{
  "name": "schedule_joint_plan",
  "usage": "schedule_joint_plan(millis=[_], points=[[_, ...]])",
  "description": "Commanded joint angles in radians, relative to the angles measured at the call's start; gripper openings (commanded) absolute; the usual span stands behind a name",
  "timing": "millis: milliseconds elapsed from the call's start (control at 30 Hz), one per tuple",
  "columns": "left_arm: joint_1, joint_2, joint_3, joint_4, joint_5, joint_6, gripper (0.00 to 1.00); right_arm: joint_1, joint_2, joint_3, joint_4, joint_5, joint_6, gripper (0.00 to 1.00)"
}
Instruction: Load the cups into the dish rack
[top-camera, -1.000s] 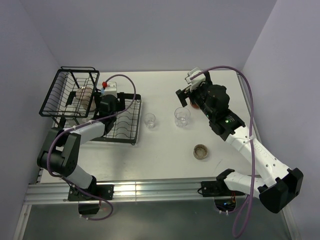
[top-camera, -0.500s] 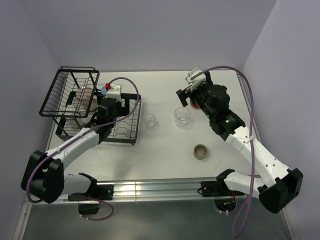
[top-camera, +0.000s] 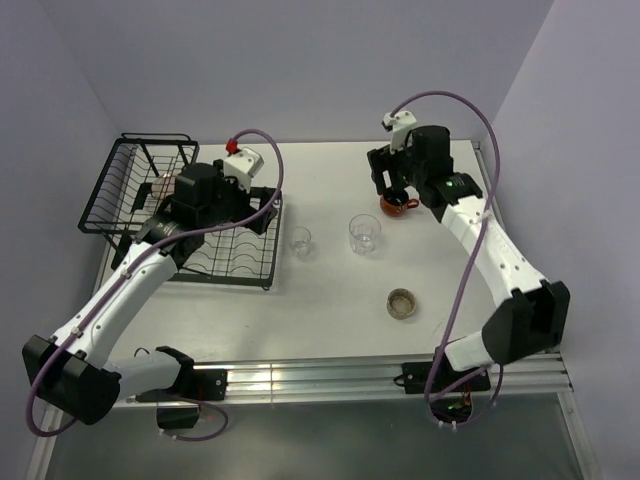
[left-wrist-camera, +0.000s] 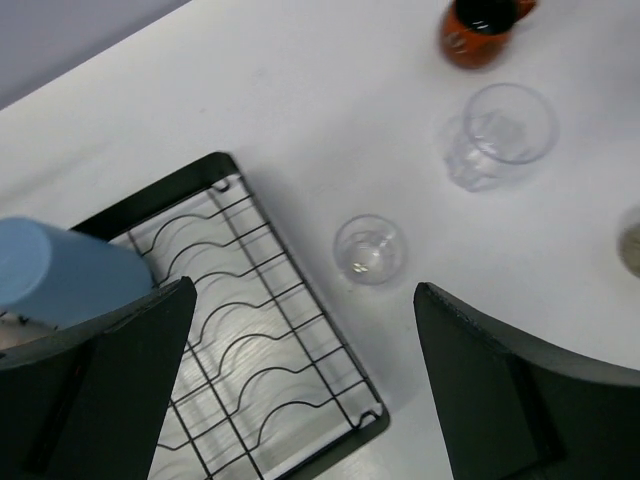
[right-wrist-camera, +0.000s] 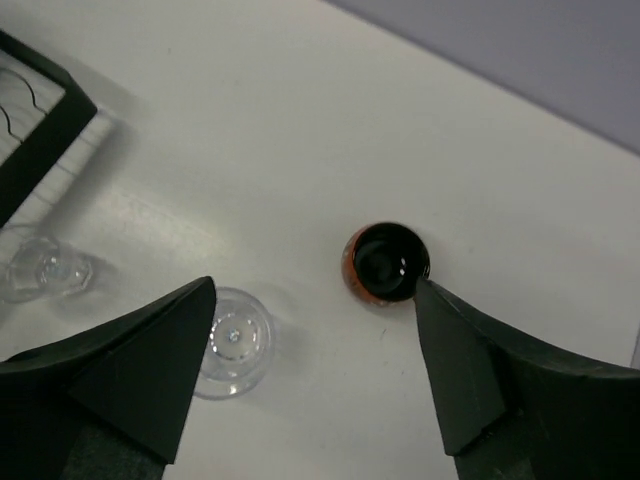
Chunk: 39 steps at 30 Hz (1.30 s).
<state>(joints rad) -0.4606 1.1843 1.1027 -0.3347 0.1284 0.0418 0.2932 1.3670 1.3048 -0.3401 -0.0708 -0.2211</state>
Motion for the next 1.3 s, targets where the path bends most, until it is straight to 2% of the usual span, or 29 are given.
schedule_joint_plan(millis=[0, 167, 400, 867, 1000, 1033, 1100, 1133, 1267], points=[[-0.003, -0.011, 0.109, -0.133, 0.213, 0.029, 0.99, -0.040, 0.107, 0.115, -0.203, -0.087, 0.055, 0.85], [0.008, -0.012, 0.134, -0.122, 0.252, -0.031, 0.99, -0.048, 0.239, 0.155, -0.313, -0.122, 0.045, 0.68], [0.048, 0.020, 0.137, -0.122, 0.341, -0.114, 0.99, -0.048, 0.340, 0.131, -0.333, -0.135, 0.042, 0.66], [0.109, 0.052, 0.112, -0.107, 0.335, -0.151, 0.99, -0.042, 0.472, 0.102, -0.272, -0.164, 0.062, 0.49], [0.134, 0.061, 0.114, -0.099, 0.358, -0.177, 0.99, -0.037, 0.468, 0.086, -0.255, -0.155, 0.062, 0.32], [0.140, 0.063, 0.112, -0.095, 0.359, -0.181, 0.99, -0.035, 0.455, 0.083, -0.251, -0.152, 0.063, 0.21], [0.148, 0.064, 0.115, -0.087, 0.361, -0.191, 0.99, -0.035, 0.422, 0.073, -0.234, -0.152, 0.065, 0.11], [0.148, 0.064, 0.118, -0.087, 0.362, -0.191, 0.99, -0.035, 0.403, 0.068, -0.229, -0.149, 0.066, 0.00], [0.151, 0.064, 0.146, -0.095, 0.369, -0.206, 0.99, -0.035, 0.302, 0.047, -0.165, -0.112, 0.059, 0.00]])
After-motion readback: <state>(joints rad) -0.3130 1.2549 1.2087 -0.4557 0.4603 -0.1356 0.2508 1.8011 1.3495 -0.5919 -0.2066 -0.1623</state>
